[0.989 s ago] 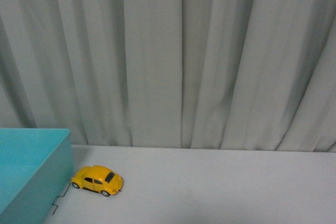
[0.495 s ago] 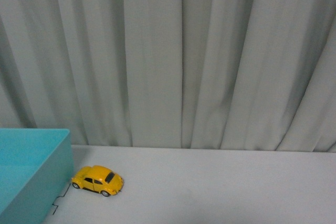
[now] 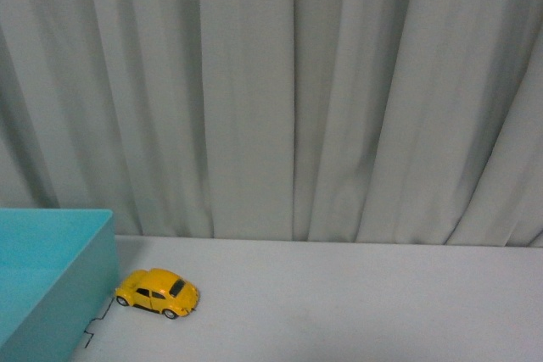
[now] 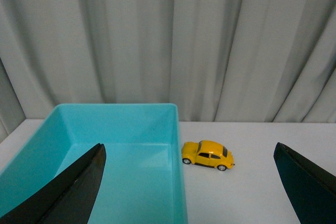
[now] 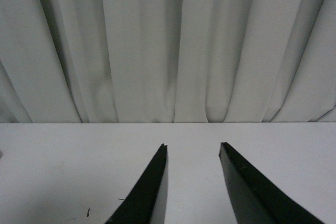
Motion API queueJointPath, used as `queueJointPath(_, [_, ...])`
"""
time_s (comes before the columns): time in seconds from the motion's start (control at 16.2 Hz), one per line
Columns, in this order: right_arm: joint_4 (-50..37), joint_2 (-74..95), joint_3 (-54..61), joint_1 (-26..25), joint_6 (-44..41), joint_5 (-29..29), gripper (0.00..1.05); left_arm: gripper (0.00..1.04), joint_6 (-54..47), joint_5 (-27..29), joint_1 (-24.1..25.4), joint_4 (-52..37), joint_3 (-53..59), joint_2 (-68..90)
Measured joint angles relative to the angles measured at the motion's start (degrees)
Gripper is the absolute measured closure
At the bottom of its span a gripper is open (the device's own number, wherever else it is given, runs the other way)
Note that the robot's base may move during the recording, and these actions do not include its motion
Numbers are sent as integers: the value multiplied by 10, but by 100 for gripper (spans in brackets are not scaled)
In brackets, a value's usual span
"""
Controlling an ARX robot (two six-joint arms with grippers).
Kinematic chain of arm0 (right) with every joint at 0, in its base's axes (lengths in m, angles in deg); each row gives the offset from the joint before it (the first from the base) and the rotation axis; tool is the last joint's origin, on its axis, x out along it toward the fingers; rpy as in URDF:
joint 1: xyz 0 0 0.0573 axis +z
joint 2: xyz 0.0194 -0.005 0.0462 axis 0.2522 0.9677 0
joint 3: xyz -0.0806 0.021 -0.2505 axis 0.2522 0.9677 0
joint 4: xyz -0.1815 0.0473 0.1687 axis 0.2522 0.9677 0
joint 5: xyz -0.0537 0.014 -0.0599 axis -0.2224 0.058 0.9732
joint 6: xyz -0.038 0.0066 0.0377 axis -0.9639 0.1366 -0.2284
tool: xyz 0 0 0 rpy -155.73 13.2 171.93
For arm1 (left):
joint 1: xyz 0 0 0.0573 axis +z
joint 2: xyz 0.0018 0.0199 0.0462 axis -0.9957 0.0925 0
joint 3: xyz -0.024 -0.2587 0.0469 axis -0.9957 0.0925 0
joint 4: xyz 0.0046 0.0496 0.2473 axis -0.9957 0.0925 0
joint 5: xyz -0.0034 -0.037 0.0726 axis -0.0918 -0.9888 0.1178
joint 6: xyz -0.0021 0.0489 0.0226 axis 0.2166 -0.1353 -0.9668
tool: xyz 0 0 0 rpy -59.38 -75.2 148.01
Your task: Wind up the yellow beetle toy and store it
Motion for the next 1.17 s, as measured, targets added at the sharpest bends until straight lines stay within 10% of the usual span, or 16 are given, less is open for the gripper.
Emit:
queueJointPath(0.43, [0, 0, 0, 0, 0, 0, 5, 7, 83, 33, -27, 114, -55, 82])
queueJointPath(0.8, [0, 0, 0, 0, 0, 0, 7, 7, 102, 30, -76, -183, -278, 546])
queueJointPath(1.17, [0, 0, 0, 0, 0, 0, 7, 7, -198, -57, -82, -76, -626, 986])
